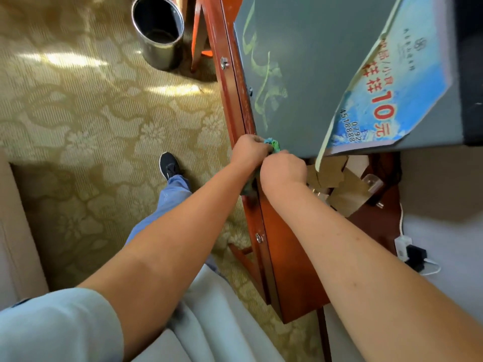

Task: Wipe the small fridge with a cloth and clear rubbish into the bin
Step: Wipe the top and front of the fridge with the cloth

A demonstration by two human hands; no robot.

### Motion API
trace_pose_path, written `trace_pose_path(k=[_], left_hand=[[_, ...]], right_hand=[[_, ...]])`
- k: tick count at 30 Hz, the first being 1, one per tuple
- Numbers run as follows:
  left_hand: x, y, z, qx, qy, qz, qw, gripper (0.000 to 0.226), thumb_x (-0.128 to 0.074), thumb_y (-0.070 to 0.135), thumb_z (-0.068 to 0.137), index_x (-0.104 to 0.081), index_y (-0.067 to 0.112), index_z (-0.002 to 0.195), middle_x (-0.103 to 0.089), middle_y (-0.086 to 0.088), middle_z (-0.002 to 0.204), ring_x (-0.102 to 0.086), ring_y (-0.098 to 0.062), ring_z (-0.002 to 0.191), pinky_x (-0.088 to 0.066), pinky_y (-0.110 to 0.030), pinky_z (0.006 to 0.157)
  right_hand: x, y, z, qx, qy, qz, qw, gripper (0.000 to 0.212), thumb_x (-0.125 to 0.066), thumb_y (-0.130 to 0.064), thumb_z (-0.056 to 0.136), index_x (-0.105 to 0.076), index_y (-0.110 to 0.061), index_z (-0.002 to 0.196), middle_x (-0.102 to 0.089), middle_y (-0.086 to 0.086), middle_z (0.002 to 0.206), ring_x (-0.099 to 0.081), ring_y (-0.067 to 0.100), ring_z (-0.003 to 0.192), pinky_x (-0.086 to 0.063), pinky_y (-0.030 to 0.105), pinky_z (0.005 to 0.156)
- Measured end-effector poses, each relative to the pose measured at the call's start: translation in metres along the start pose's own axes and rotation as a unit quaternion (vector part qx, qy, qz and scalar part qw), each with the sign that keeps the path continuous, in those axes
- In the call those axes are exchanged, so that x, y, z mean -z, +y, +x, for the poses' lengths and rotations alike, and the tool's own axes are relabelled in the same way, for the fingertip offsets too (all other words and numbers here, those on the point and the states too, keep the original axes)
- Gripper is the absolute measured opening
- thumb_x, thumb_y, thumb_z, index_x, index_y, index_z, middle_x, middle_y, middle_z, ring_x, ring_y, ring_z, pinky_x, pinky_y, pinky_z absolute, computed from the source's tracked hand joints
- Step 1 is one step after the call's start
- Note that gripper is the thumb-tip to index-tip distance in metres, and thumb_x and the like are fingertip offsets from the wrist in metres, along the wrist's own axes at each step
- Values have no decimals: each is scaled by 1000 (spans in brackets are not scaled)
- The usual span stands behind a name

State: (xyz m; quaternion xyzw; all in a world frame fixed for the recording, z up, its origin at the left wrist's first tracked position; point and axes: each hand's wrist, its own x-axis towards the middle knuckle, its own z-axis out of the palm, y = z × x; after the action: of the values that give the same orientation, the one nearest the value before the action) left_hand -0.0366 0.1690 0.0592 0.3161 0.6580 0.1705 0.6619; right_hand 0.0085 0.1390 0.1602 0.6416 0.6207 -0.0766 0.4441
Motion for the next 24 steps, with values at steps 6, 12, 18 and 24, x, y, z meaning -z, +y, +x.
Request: trace_pose_path(k=[6, 12, 18, 24], left_hand=[[15, 34, 8, -59, 30, 15, 998, 27, -73, 27, 73, -75, 2, 84, -74, -17, 86, -71, -33, 86, -59, -53, 79], [7, -3, 45, -33, 26, 35, 998, 11, -68, 21, 82, -74, 14, 78, -74, -6, 81, -69, -23, 85, -53, -36, 75], [6, -5, 34, -20, 13, 7, 1000, 16, -71, 20, 79, -70, 10, 66, -69, -9, 68, -60, -19, 66, -50, -38, 64], [24, 44, 24, -64, 49, 13, 997, 20, -73, 22, 77, -73, 2, 76, -71, -19, 79, -62, -25, 67, -57, -47, 74]], right_hand=[[20, 0, 7, -12, 60, 5, 998, 37, -37, -6, 102, -52, -1, 136, -54, 17, 129, -62, 29, 111, -41, 37, 67], [-4, -19, 42, 13, 27, 24, 999, 41, -32, -6, 104, -47, -1, 141, -53, 17, 136, -61, 29, 119, -52, 38, 89], [7, -16, 34, 9, -22, 20, 1000, 40, -37, -10, 103, -52, -6, 141, -52, 16, 139, -57, 29, 123, -50, 39, 88], [37, 0, 27, -5, 42, 23, 999, 40, -36, -9, 103, -51, -3, 140, -52, 18, 136, -59, 31, 119, -48, 38, 79]])
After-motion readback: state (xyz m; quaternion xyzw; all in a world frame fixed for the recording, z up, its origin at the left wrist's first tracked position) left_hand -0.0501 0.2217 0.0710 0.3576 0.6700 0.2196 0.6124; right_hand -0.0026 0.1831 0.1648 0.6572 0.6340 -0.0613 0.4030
